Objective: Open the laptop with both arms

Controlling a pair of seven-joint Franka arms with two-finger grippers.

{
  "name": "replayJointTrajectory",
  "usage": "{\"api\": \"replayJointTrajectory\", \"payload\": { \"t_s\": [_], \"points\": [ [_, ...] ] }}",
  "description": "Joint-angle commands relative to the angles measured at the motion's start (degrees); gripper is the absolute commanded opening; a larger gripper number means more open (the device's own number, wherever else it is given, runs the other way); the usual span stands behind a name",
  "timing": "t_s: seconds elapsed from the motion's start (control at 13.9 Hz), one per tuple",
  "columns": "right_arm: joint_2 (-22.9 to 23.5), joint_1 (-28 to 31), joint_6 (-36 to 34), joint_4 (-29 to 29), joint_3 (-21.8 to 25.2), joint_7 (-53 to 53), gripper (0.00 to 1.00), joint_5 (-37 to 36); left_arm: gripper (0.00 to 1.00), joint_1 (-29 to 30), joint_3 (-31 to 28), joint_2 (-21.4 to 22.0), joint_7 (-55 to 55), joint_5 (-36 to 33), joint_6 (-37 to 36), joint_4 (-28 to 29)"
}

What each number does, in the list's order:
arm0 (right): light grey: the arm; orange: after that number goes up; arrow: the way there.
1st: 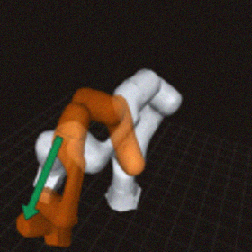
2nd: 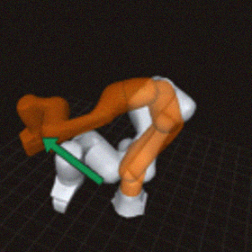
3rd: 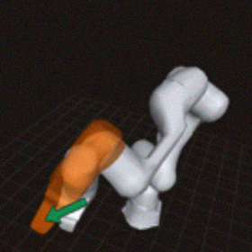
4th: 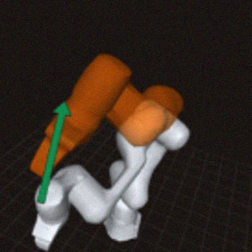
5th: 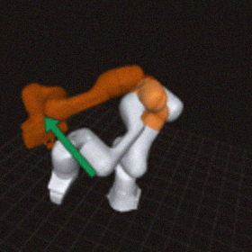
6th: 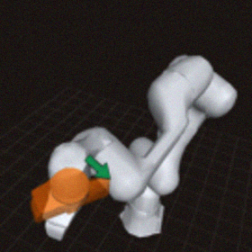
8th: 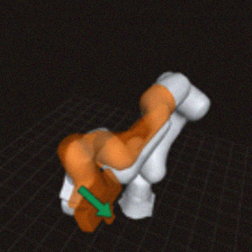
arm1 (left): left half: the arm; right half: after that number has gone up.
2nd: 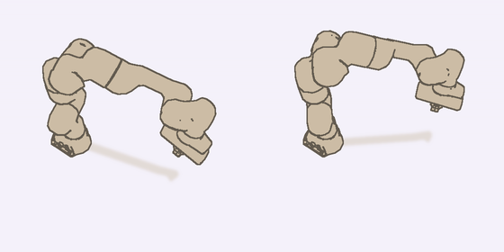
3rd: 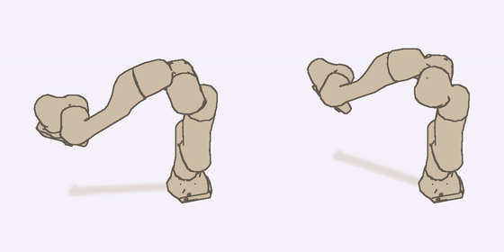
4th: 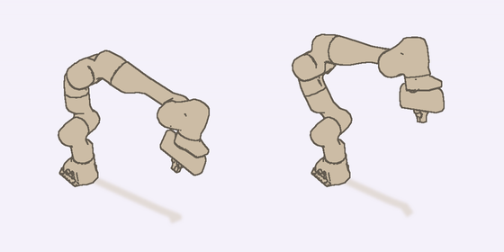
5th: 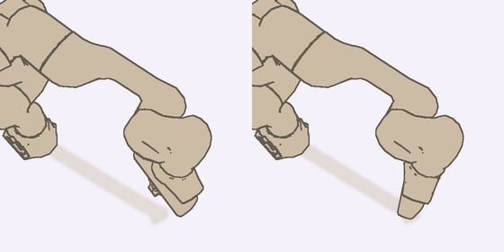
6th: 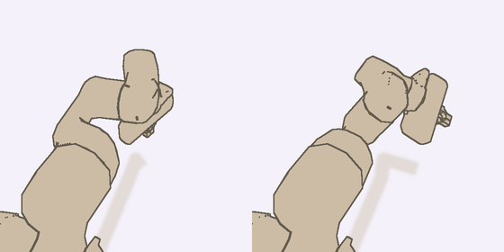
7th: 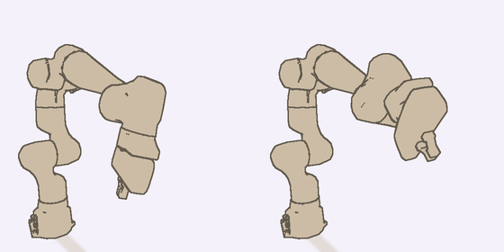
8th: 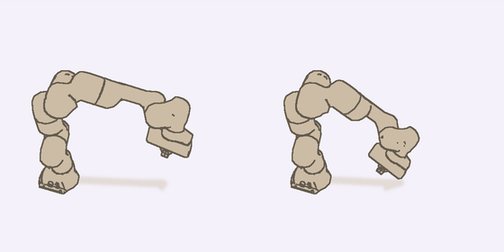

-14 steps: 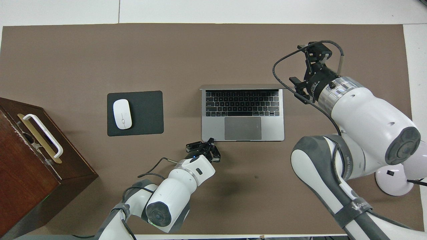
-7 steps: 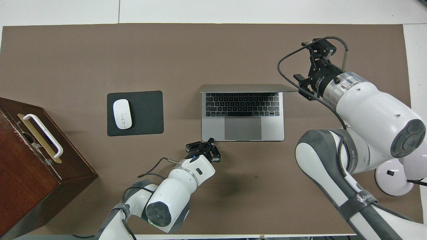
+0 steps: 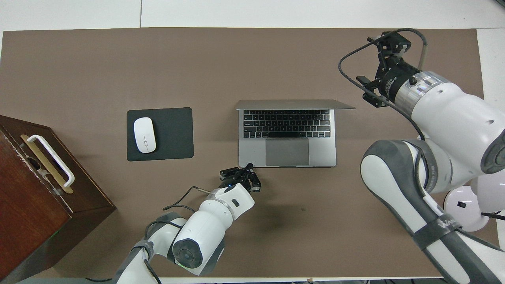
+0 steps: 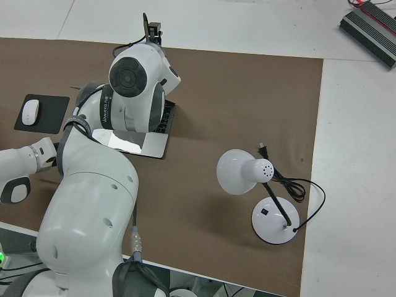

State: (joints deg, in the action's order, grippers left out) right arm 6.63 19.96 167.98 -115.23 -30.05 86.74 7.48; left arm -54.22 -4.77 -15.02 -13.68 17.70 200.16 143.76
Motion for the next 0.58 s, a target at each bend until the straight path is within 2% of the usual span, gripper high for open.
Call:
{"api": "replayJointTrajectory", "payload": {
  "t_s": [0.0, 0.22, 0.36, 0.5],
  "points": [
    [4.43, 0.87, -5.18, 8.23, 0.95, -2.72, 0.92, -8.84, 0.00, 1.48, 0.11, -5.19, 0.41, 0.76, 0.58, -2.08],
    [9.44, 0.96, -17.47, 21.14, 2.27, -4.90, 0.92, -19.57, 0.00, 1.57, 0.11, -5.11, 0.41, 0.94, 0.58, -2.52],
    [11.82, 1.05, -26.61, 28.62, 2.36, -11.38, 0.92, -24.08, 0.00, 1.66, 0.11, -4.93, 0.41, 1.46, 0.58, -3.22],
    [11.83, 2.27, -32.95, 30.67, 2.80, -22.44, 0.92, -24.35, 0.00, 1.66, 0.11, -4.06, 0.41, 1.73, 0.49, -3.14]
  ]
}}
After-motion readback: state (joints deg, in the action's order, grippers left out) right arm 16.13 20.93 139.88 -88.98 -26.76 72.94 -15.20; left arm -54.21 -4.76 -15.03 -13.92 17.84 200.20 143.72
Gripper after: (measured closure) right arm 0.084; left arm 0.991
